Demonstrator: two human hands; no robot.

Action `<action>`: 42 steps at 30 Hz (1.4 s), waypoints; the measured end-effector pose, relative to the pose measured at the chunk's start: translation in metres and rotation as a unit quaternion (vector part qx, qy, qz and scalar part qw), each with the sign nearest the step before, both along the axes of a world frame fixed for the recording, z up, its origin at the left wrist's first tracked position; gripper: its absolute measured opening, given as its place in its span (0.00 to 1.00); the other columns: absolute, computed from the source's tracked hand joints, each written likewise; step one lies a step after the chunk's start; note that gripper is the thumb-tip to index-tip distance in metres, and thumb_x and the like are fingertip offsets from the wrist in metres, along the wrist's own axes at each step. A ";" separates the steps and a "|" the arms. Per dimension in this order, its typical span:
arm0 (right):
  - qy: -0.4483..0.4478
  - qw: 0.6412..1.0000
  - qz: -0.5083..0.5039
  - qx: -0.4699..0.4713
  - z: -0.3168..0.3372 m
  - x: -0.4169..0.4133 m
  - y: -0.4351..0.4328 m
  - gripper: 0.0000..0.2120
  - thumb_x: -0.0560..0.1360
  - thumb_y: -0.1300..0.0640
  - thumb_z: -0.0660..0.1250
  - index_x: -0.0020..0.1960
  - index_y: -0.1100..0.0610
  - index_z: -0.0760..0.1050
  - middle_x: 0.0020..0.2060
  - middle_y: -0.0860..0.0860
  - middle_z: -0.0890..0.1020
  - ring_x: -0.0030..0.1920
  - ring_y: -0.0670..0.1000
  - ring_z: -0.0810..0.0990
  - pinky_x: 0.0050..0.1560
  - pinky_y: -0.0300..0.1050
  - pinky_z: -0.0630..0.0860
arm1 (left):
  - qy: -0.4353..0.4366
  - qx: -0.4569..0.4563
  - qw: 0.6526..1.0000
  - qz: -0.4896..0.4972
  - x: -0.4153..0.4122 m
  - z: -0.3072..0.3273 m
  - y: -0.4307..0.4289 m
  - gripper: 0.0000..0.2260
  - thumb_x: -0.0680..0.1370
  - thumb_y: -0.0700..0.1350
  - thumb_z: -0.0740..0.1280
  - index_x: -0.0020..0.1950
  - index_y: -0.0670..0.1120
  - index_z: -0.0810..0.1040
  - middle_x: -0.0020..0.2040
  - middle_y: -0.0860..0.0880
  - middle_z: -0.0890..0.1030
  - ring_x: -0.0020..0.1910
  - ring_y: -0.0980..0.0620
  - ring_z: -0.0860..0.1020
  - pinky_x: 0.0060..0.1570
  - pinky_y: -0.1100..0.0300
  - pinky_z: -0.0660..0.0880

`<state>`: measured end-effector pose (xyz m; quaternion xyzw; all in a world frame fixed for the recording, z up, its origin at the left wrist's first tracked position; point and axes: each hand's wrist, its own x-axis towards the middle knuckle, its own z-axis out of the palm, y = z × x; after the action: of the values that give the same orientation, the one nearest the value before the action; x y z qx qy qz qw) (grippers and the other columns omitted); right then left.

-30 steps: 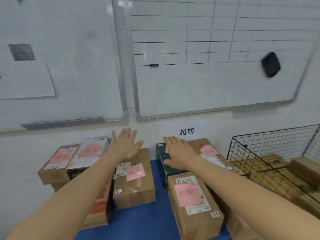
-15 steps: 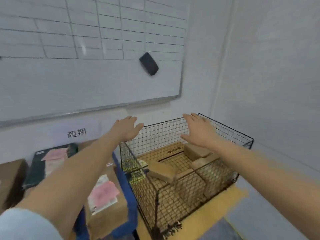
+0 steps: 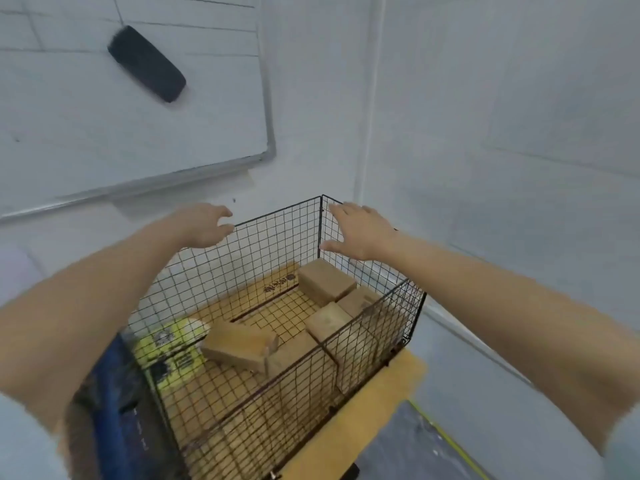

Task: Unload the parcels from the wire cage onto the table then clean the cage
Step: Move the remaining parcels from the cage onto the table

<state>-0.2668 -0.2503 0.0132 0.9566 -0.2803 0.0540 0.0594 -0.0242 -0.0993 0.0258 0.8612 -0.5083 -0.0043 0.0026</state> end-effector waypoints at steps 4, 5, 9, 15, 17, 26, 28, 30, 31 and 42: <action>0.043 0.999 -0.008 0.009 -0.016 0.010 -0.049 0.41 0.77 0.34 0.57 0.78 0.59 0.50 0.76 0.56 0.60 0.76 0.55 0.57 0.75 0.55 0.55 | -0.005 0.056 0.998 -0.008 0.005 -0.018 -0.052 0.24 0.81 0.53 0.57 0.75 0.46 0.62 0.73 0.44 0.66 0.72 0.44 0.64 0.70 0.50 0.62; 0.054 0.998 -0.007 0.014 -0.021 0.013 -0.058 0.41 0.76 0.34 0.57 0.78 0.60 0.50 0.75 0.56 0.61 0.75 0.55 0.58 0.75 0.55 0.56 | -0.002 0.075 0.997 -0.009 0.004 -0.024 -0.060 0.24 0.81 0.54 0.57 0.75 0.46 0.61 0.74 0.44 0.66 0.72 0.44 0.64 0.70 0.50 0.62; 0.113 0.992 0.001 0.064 -0.045 0.032 -0.087 0.41 0.76 0.34 0.59 0.78 0.59 0.52 0.73 0.57 0.65 0.73 0.57 0.63 0.71 0.57 0.63 | 0.014 0.143 0.989 -0.019 -0.002 -0.058 -0.082 0.27 0.80 0.58 0.58 0.76 0.49 0.59 0.75 0.47 0.63 0.74 0.45 0.61 0.72 0.48 0.59; 0.192 0.963 0.092 0.163 -0.086 0.057 -0.105 0.36 0.78 0.39 0.59 0.75 0.62 0.58 0.68 0.56 0.71 0.71 0.59 0.67 0.70 0.54 0.66 | 0.099 0.217 0.971 0.032 -0.032 -0.097 -0.082 0.26 0.81 0.56 0.56 0.77 0.50 0.56 0.76 0.46 0.61 0.75 0.45 0.60 0.74 0.47 0.56; 0.223 0.953 0.135 0.156 -0.109 0.068 -0.111 0.34 0.75 0.35 0.59 0.69 0.61 0.67 0.62 0.54 0.75 0.66 0.59 0.72 0.67 0.55 0.70 | 0.132 0.222 0.965 0.052 -0.042 -0.109 -0.086 0.23 0.83 0.50 0.54 0.77 0.49 0.56 0.76 0.45 0.62 0.74 0.45 0.60 0.73 0.49 0.57; 0.342 0.885 0.236 0.209 -0.166 0.078 -0.124 0.35 0.77 0.42 0.64 0.75 0.60 0.59 0.73 0.57 0.65 0.72 0.57 0.66 0.71 0.52 0.65 | 0.267 0.234 0.929 0.101 -0.084 -0.158 -0.099 0.22 0.81 0.42 0.57 0.76 0.48 0.60 0.74 0.46 0.65 0.72 0.47 0.64 0.71 0.50 0.62; 0.375 0.868 0.231 0.227 -0.177 0.080 -0.124 0.34 0.76 0.42 0.65 0.74 0.59 0.62 0.72 0.56 0.68 0.69 0.57 0.70 0.68 0.52 0.68 | 0.290 0.247 0.918 0.105 -0.088 -0.167 -0.104 0.22 0.81 0.42 0.57 0.76 0.47 0.60 0.74 0.46 0.65 0.73 0.47 0.64 0.71 0.50 0.61; 0.406 0.850 0.220 0.252 -0.183 0.081 -0.122 0.32 0.76 0.42 0.65 0.73 0.58 0.65 0.68 0.56 0.73 0.63 0.56 0.76 0.63 0.51 0.73 | 0.315 0.253 0.908 0.107 -0.093 -0.173 -0.114 0.23 0.81 0.41 0.57 0.76 0.46 0.58 0.74 0.45 0.65 0.73 0.46 0.63 0.72 0.51 0.61; 0.417 0.842 0.214 0.268 -0.184 0.083 -0.122 0.31 0.76 0.42 0.65 0.72 0.59 0.65 0.65 0.57 0.76 0.58 0.55 0.79 0.60 0.49 0.76 | 0.327 0.256 0.903 0.108 -0.095 -0.176 -0.117 0.23 0.81 0.41 0.57 0.77 0.46 0.57 0.74 0.45 0.64 0.73 0.46 0.63 0.72 0.51 0.60; 0.424 0.821 0.095 0.371 -0.199 0.104 -0.110 0.34 0.75 0.42 0.68 0.72 0.62 0.64 0.64 0.61 0.76 0.47 0.53 0.84 0.49 0.43 0.81 | 0.515 0.103 0.802 0.283 -0.102 -0.200 -0.126 0.18 0.81 0.36 0.59 0.71 0.38 0.66 0.69 0.45 0.70 0.62 0.49 0.73 0.59 0.61 0.72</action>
<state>-0.1627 -0.3599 -0.1861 0.8567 -0.1338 -0.4594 -0.1926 -0.1259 -0.2251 -0.1739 0.8328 -0.1626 -0.4987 0.1768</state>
